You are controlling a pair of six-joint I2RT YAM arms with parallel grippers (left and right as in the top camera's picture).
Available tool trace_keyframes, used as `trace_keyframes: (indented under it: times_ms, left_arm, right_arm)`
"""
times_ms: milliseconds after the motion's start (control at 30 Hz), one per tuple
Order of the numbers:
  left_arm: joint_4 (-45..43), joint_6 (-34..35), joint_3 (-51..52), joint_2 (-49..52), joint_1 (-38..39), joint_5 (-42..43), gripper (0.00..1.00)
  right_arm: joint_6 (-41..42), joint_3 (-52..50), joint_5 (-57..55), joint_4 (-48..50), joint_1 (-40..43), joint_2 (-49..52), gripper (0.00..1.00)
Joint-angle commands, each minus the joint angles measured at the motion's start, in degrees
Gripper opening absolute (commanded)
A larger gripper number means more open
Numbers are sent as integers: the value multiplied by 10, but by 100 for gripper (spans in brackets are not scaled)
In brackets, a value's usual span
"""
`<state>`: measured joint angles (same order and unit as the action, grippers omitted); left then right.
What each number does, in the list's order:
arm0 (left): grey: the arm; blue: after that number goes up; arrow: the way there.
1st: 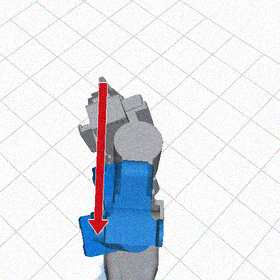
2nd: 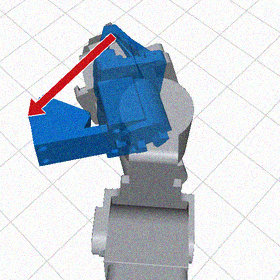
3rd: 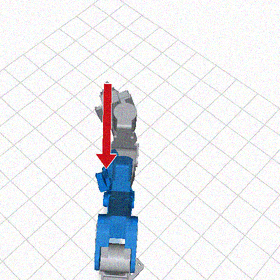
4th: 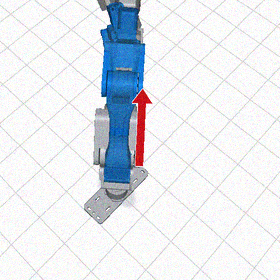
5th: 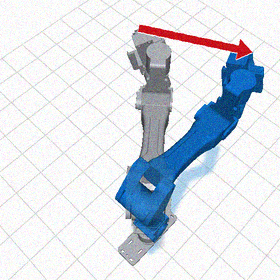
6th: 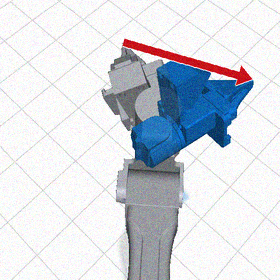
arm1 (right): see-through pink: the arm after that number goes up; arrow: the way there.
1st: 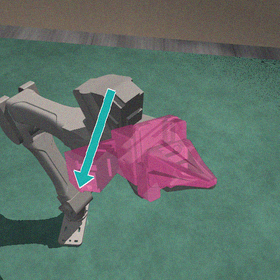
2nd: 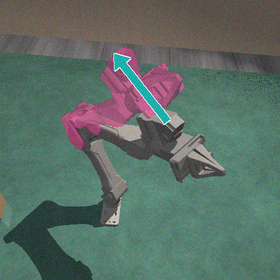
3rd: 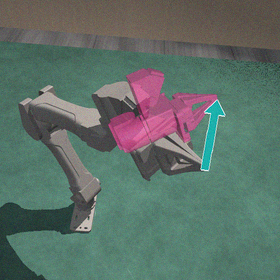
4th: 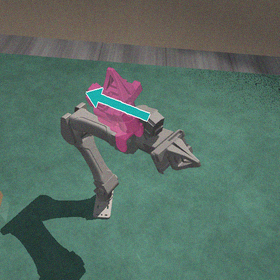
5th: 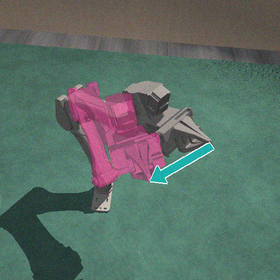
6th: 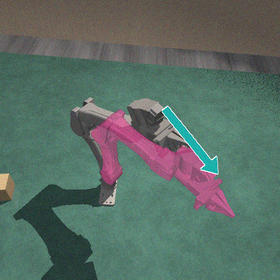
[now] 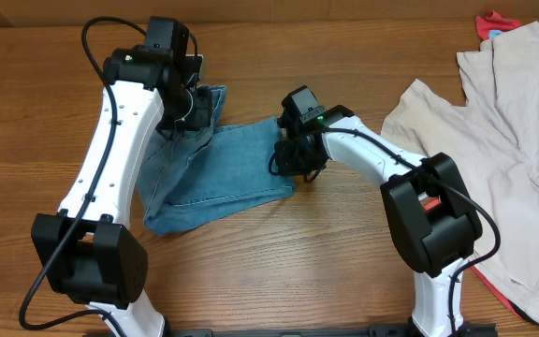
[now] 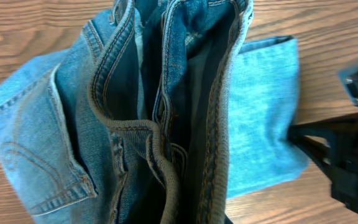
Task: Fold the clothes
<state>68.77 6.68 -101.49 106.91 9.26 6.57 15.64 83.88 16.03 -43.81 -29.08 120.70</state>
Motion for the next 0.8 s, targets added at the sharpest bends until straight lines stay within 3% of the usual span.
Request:
trace_keyframes:
  times_ms: [0,500,767]
  left_arm:
    - [-4,29,1,-35,-2,62,4]
    - [-16,52,2,-76,40,87,4]
    - [-15,73,2,-71,94,30,4]
  right_arm:
    - [9,-11,11,1,-6,22,4]
    - [9,-11,11,5,-6,25,4]
    - [9,-11,11,5,-6,25,4]
